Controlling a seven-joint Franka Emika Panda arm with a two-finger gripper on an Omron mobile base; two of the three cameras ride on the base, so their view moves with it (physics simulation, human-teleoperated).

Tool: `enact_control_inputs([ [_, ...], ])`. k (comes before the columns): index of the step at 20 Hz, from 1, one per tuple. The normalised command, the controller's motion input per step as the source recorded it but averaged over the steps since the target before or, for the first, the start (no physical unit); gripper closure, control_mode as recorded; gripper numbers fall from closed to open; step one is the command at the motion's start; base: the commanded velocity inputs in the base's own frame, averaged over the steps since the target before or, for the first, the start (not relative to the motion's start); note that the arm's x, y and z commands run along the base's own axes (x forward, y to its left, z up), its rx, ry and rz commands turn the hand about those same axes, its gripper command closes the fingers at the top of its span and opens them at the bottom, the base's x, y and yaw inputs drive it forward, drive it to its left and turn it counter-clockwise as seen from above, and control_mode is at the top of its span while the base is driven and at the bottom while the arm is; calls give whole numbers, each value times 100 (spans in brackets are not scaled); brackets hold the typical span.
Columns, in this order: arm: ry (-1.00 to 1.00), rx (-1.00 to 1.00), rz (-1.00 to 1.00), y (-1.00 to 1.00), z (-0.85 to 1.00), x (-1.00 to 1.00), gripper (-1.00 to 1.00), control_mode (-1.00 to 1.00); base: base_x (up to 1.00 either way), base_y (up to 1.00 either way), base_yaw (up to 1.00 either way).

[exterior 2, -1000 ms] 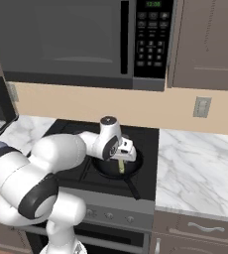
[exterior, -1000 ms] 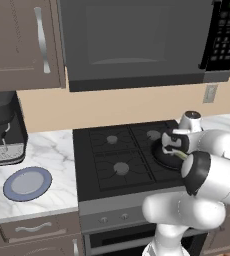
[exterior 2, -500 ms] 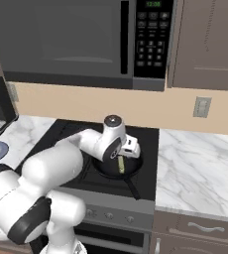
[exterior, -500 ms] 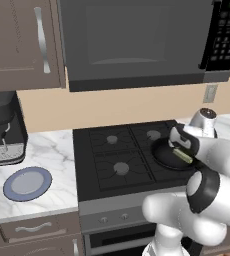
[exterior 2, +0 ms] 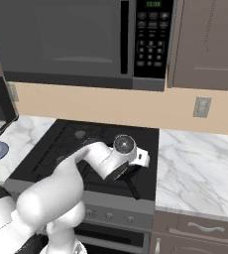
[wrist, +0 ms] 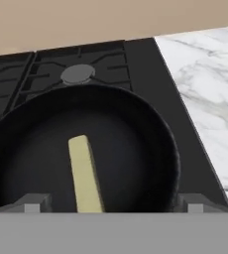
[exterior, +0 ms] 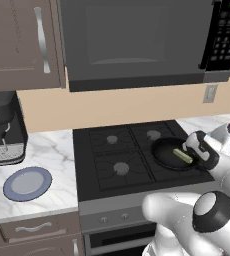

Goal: Pick up the butter stick and place it in the pan. Then turn on the burner for the pan.

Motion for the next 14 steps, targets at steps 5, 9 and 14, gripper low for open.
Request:
enact_control_inputs([
  [5,-30,0,0,-13,0,-41,-100,-100,0,0,0],
  [9,-36,0,0,-8,0,-52,-100,-100,0,0,0],
  [14,-34,0,0,-5,0,-51,-100,-100,0,0,0],
])
